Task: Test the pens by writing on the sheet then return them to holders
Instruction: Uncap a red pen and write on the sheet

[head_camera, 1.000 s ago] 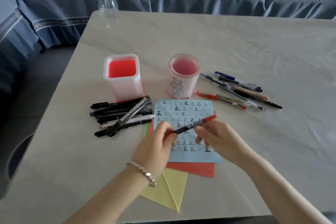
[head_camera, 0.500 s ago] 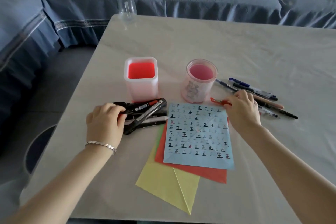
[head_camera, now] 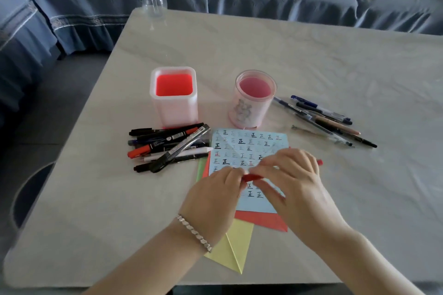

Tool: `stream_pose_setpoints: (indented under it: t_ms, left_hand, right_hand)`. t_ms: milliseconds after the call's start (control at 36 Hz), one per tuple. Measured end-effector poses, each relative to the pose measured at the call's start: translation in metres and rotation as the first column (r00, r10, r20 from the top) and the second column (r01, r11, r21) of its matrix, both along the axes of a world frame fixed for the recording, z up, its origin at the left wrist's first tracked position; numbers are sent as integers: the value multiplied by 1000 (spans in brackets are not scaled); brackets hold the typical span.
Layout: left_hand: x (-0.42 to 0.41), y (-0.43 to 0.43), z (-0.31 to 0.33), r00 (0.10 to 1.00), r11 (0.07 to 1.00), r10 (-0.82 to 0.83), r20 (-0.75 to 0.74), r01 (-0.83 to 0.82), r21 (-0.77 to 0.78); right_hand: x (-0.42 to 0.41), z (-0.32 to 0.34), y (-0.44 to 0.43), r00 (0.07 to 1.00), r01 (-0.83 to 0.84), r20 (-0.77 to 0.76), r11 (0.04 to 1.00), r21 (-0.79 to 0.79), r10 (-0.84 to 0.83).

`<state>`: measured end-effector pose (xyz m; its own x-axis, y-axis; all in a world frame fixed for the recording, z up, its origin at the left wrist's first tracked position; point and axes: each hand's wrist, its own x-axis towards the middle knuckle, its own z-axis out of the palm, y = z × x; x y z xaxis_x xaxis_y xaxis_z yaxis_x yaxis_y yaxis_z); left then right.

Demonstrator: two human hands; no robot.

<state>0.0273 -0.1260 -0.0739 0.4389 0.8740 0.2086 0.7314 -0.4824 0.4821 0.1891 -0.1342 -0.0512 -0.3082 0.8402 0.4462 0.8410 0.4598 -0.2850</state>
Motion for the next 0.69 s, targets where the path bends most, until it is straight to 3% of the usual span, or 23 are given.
stream_pose_setpoints:
  t_ms: [83, 111, 167, 222, 250, 333, 417, 556, 639, 694]
  left_hand:
    - [-3, -3, 2, 990, 982, 85, 111, -64, -177]
    - [-5, -4, -1, 979, 978, 110, 174, -76, -192]
    - [-6, -5, 0, 960, 973, 118, 254, -61, -224]
    - [-6, -5, 2, 947, 971, 69, 314, 8, -238]
    - [-6, -6, 3, 947, 972, 7, 321, 69, -226]
    - [-3, -11, 2, 948, 967, -169, 269, 212, -140]
    - [-3, -12, 1, 937, 960, -168, 306, 226, -165]
    - [-8, -15, 1, 924, 950, -110, 367, 206, -233]
    - [-8, -14, 4, 911, 935, -86, 403, 214, -284]
    - [-9, -13, 5, 899, 918, -85, 430, 239, -317]
  right_hand:
    - [-5, 1, -8, 965, 174, -208, 984, 49, -160]
    - [-7, 4, -10, 921, 238, -312, 971, -17, -231]
    - [-14, 10, -10, 755, 268, -497, 894, -360, -427]
    - [-20, 9, -8, 617, 71, -553, 740, -669, -560]
    - [-23, 7, -8, 568, -36, -568, 671, -741, -596]
    - [-37, 4, -7, 430, -141, -629, 640, -755, -648]
    - [-43, -2, -6, 397, -75, -627, 657, -750, -671]
    - [-48, 1, -6, 325, -225, -638, 598, -769, -698]
    - [-46, 5, -6, 312, -296, -667, 598, -745, -676]
    - [-41, 8, -6, 373, -302, -685, 616, -728, -626]
